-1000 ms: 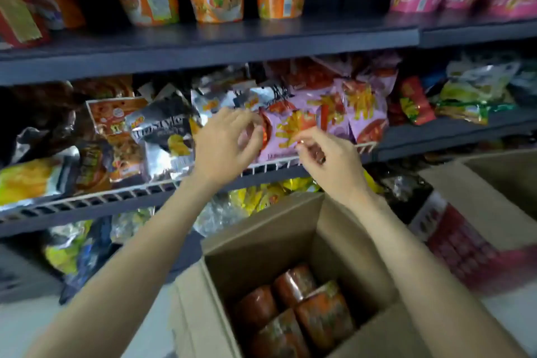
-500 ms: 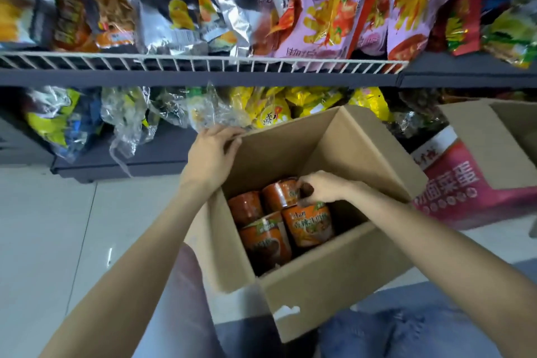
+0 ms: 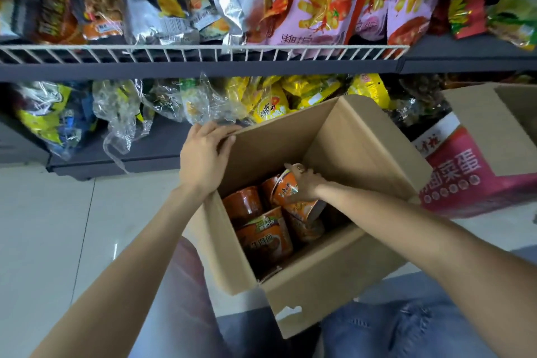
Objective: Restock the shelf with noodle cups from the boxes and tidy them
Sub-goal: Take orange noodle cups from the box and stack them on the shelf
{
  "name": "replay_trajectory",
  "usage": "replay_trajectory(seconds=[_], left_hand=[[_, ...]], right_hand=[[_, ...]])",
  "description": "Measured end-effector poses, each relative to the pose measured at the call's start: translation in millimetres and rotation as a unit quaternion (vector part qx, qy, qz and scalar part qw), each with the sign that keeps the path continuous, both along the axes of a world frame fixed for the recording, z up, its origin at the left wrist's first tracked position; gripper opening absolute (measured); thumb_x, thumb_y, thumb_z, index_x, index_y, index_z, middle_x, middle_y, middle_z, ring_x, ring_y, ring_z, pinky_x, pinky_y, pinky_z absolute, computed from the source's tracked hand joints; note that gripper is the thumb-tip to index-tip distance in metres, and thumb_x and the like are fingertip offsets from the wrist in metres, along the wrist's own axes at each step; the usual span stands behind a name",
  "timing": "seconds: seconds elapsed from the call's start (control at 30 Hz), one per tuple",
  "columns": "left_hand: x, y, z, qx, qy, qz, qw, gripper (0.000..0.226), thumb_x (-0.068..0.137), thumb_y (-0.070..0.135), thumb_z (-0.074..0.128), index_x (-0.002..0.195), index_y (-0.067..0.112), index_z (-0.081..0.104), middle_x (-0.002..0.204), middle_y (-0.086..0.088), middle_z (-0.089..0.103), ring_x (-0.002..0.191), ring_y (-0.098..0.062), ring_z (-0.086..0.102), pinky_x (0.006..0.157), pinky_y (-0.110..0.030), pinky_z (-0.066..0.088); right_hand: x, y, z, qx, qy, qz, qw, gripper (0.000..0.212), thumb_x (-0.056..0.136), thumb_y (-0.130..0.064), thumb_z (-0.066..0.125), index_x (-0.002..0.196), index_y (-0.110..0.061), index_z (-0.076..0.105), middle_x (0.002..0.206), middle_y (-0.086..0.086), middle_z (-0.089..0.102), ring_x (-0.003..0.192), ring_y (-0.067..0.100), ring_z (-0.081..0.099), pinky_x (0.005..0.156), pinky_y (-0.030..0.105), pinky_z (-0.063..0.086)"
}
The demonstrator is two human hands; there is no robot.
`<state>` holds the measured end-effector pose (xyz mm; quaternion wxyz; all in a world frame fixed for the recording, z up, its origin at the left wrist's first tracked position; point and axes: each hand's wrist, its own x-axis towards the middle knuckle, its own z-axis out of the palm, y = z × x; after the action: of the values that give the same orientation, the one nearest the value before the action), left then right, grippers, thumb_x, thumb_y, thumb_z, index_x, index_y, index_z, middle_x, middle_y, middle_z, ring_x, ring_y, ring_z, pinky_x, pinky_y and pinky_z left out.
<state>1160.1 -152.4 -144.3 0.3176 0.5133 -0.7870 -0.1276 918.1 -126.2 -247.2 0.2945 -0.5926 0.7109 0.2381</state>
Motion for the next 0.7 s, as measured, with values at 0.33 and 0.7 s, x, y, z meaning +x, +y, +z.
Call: replay_trajectory(seconds=[0.33,0.7], left_hand=[[1.9,-6.3,4.4,-0.085,-0.087,-0.013,0.992,0.026,0.092,0.026,0.051,0.111,0.017,0.066,0.103,-0.008,0.06,0.095,-0.032,0.049,0.082,-0.042,0.045],[-69.9,-0.7,12.7,-0.148,-0.364,-0.572,0.72,0.037,0.079,0.037,0.069,0.11,0.019,0.063,0.104,-0.004,0.063,0.098,-0.022,0.054,0.078,-0.037,0.051]], right_hand=[[-8.3,12.9,65.2,-0.084,-0.046,0.051,0.994,0.117,0.062,-0.055,0.081,0.148,-0.042,0.002,0.137,0.017,0.038,0.118,0.036,0.05,0.088,0.039,0.048],[-48.2,84.0,152.7,-0.409,-0.426,-0.228,0.774,0.104,0.056,-0.047,0.085,0.137,-0.053,0.021,0.133,-0.01,0.038,0.121,0.019,0.049,0.097,0.05,0.048]])
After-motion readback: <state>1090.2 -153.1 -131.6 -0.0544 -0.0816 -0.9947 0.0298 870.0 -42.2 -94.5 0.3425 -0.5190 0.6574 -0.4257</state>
